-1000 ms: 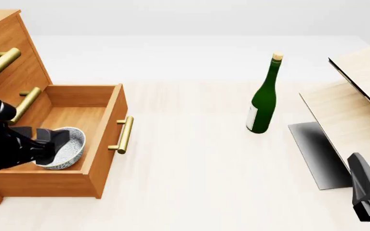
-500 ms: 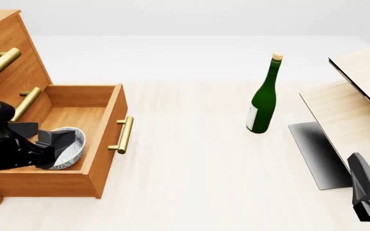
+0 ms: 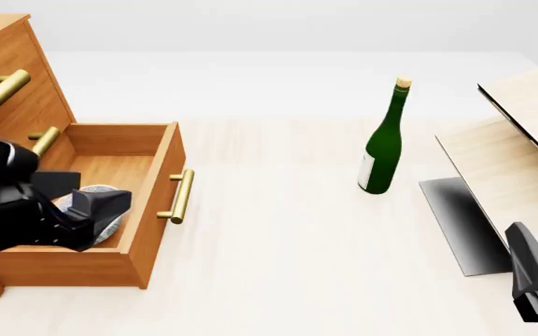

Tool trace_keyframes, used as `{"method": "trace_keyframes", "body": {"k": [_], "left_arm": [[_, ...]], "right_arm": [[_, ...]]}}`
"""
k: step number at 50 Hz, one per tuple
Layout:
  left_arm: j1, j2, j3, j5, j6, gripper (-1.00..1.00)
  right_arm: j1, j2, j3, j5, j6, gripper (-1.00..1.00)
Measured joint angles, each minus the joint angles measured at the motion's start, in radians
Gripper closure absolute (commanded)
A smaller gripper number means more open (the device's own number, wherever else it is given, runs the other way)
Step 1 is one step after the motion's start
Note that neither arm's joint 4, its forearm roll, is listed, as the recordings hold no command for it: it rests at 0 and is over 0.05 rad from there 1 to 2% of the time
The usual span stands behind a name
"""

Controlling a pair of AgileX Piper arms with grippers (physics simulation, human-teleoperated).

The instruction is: Put the bowl in the bottom drawer of the cabinet and close it.

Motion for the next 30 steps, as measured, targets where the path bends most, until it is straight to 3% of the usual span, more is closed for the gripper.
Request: {"method": "trace_keyframes", "body": {"k": [30], "left_arm": [[-0.107, 0.126, -0.013, -0.091, 0.047, -1.00]], "right_arm": [[0.000, 0.000, 0.000, 0.000, 0.000, -1.00]]}}
